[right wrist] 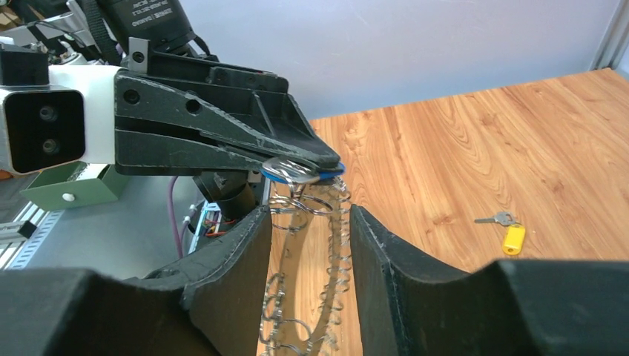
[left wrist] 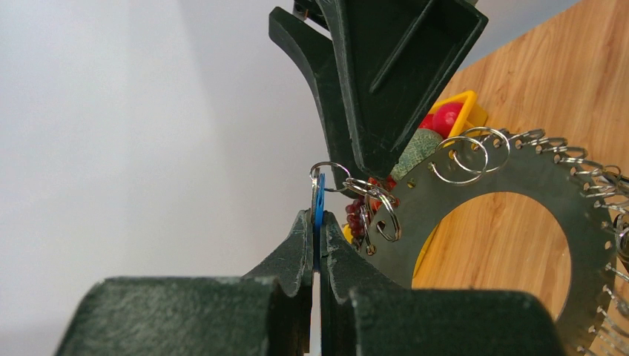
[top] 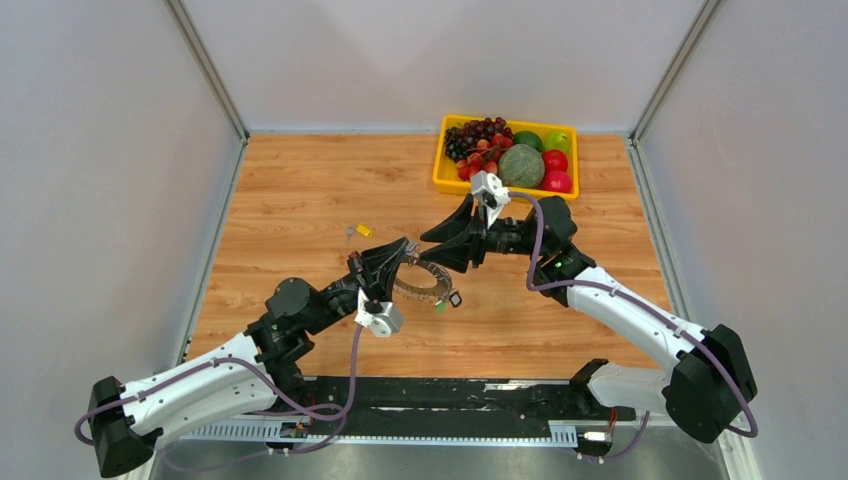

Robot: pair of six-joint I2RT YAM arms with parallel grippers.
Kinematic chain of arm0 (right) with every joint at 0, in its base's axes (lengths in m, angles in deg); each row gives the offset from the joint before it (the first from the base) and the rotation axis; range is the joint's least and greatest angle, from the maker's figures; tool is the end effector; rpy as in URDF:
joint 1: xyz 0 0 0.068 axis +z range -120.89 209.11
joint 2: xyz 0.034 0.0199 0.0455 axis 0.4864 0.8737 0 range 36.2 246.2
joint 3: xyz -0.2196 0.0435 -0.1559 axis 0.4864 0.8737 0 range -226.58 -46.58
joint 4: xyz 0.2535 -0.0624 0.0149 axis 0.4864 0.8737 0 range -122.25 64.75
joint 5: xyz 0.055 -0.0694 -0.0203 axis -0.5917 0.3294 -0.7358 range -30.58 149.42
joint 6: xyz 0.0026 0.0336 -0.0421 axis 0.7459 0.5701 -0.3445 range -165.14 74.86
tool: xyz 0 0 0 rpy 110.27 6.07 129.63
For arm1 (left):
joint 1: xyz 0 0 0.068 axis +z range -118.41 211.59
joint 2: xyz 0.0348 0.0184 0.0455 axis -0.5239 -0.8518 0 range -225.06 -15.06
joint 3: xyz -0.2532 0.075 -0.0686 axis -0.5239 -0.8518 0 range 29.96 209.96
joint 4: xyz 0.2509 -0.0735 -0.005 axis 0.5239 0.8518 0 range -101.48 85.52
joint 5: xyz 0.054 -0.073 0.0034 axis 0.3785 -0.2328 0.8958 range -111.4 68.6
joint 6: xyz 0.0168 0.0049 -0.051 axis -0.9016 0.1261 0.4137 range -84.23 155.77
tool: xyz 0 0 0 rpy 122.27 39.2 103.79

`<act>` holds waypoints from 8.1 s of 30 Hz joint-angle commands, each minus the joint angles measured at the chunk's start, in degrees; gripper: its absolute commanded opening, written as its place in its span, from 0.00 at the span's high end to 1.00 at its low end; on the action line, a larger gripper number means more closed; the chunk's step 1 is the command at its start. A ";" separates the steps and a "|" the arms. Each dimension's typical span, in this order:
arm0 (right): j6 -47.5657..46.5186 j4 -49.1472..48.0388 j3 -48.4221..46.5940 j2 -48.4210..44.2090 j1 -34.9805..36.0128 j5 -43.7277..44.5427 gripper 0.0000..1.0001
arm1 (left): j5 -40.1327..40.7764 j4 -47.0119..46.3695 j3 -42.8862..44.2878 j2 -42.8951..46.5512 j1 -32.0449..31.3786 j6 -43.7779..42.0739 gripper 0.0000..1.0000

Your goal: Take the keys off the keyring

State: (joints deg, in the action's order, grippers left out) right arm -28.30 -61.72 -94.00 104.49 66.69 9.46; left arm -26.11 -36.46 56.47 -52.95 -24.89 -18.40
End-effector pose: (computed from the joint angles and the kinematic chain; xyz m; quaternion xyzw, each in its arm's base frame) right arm 0.1962 0.1854 0.3420 -0.4213 0.5238 0.5592 0.4853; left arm 0.0915 -0.1434 0.3119 0.5266 0.3250 -0.0412 0.7845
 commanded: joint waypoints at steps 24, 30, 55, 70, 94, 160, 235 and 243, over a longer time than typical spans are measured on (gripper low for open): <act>-7.72 4.14 -2.93 -2.14 4.43 -0.12 0.96 | 1.65 -6.13 0.72 2.47 0.06 1.64 1.00; -7.06 4.19 -2.60 -3.20 4.38 1.28 1.00 | 2.44 -6.82 0.42 2.61 0.06 1.50 1.00; 11.65 -10.99 1.32 -4.39 -2.95 2.48 1.00 | -0.15 -0.89 1.67 -1.04 0.04 -1.03 1.00; 13.97 -12.79 0.50 -2.05 -2.05 3.20 1.00 | -2.97 2.90 2.69 -2.57 0.01 -2.32 1.00; -2.00 8.71 -5.78 -0.09 0.31 4.42 1.00 | 5.35 -5.95 0.83 1.09 0.02 0.60 1.00; -13.07 13.48 -5.21 -2.52 4.95 8.92 0.81 | 2.09 -2.98 1.58 2.01 0.06 1.59 1.00; -16.51 12.13 -1.96 -8.11 5.13 2.14 0.66 | -7.51 0.01 2.32 4.40 0.06 3.23 1.00; -19.25 12.81 -0.10 -11.16 4.70 7.83 0.67 | -7.64 0.01 2.26 4.36 0.06 3.29 1.00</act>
State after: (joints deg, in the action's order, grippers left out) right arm -44.69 -48.47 -94.81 94.57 71.67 13.11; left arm -32.19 -33.11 56.49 -49.43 -24.92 -15.95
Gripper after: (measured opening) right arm 0.352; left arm 0.017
